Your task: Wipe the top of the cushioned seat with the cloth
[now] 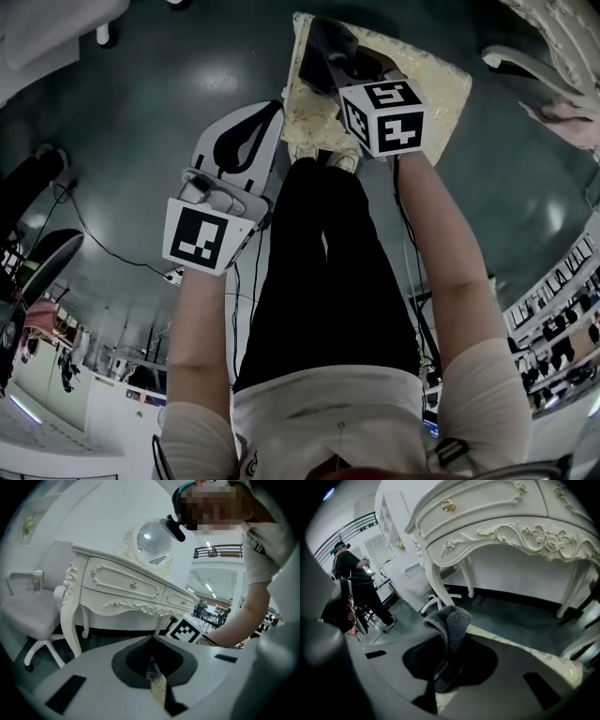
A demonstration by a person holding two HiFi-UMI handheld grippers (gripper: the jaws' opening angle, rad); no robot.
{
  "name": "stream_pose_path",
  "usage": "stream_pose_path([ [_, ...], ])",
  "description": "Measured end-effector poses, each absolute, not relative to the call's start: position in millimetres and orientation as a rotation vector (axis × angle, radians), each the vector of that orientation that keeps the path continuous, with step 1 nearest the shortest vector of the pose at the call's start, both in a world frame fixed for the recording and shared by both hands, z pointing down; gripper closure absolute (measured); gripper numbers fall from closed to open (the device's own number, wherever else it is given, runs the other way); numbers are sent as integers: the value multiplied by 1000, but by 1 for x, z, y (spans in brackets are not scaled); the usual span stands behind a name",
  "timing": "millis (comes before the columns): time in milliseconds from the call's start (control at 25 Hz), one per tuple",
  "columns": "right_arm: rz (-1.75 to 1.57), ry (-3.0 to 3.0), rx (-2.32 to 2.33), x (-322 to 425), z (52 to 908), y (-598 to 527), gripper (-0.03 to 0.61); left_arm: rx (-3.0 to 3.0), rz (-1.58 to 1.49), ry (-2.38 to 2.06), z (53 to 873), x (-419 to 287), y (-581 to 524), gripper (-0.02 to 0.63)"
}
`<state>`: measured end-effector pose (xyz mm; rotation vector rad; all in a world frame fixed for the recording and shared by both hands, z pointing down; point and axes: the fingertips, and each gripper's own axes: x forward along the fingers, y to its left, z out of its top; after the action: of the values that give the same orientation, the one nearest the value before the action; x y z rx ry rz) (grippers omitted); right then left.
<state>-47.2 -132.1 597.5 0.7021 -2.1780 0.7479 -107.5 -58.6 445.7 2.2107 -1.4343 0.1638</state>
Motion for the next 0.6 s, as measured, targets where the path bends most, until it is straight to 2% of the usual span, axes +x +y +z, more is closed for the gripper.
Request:
stream_pose_path([
  [600,764,-2105,794,36,606,-144,503,2274,194,-1344,447,-42,-72,601],
])
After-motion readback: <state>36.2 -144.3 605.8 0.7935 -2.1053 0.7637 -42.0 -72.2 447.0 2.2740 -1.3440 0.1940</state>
